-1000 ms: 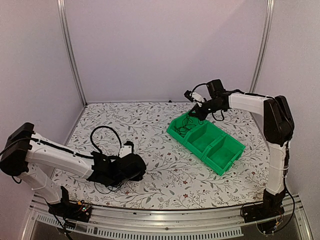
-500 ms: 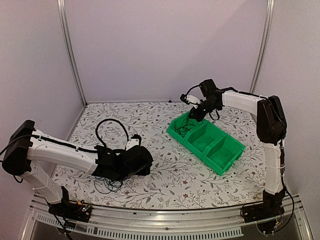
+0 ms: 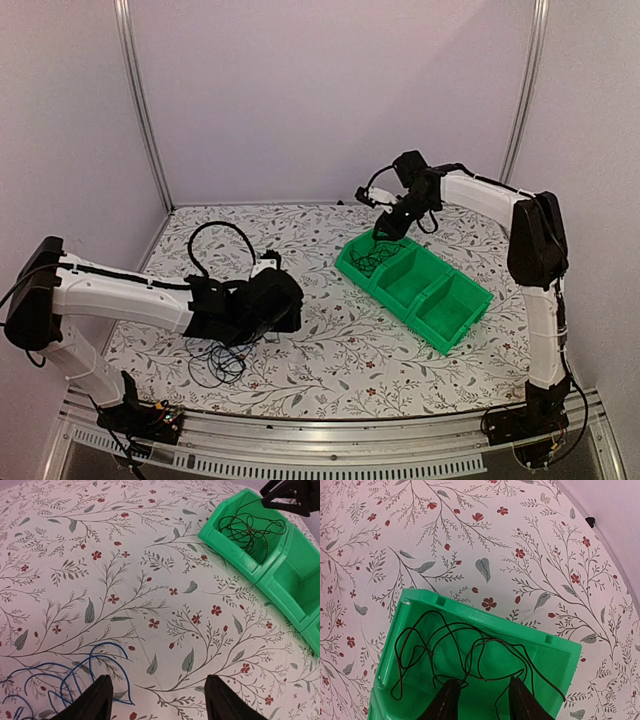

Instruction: Untangle the cables

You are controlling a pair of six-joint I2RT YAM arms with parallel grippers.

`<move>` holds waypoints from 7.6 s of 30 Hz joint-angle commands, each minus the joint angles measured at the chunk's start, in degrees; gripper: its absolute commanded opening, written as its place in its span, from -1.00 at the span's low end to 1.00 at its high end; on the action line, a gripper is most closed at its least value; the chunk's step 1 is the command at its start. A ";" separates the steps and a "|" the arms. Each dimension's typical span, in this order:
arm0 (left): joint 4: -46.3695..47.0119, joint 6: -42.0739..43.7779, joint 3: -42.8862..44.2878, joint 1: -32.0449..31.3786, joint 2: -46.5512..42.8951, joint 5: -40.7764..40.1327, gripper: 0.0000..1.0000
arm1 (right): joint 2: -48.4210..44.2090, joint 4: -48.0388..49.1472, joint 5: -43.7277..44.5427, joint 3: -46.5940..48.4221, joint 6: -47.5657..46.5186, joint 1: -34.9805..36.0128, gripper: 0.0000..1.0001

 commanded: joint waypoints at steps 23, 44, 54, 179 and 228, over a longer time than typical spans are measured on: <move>5.83 0.60 -4.02 2.70 -1.95 2.80 0.29 | 0.99 1.62 10.89 2.48 -13.21 -3.73 -0.18; 6.69 -0.26 -4.79 2.65 -0.93 3.28 0.29 | 7.50 1.95 10.79 6.88 -12.83 -3.76 -0.62; 8.39 -0.05 -4.89 2.72 0.38 4.01 0.29 | 4.11 1.60 11.36 5.63 -12.00 -3.69 -0.47; 18.43 5.62 -1.48 2.67 5.40 9.77 0.27 | -21.57 6.71 7.62 -21.69 1.11 -1.67 -0.16; -16.53 0.66 17.07 6.81 16.71 16.65 -1.00 | -45.52 22.46 -27.01 -48.30 3.91 -10.00 -0.24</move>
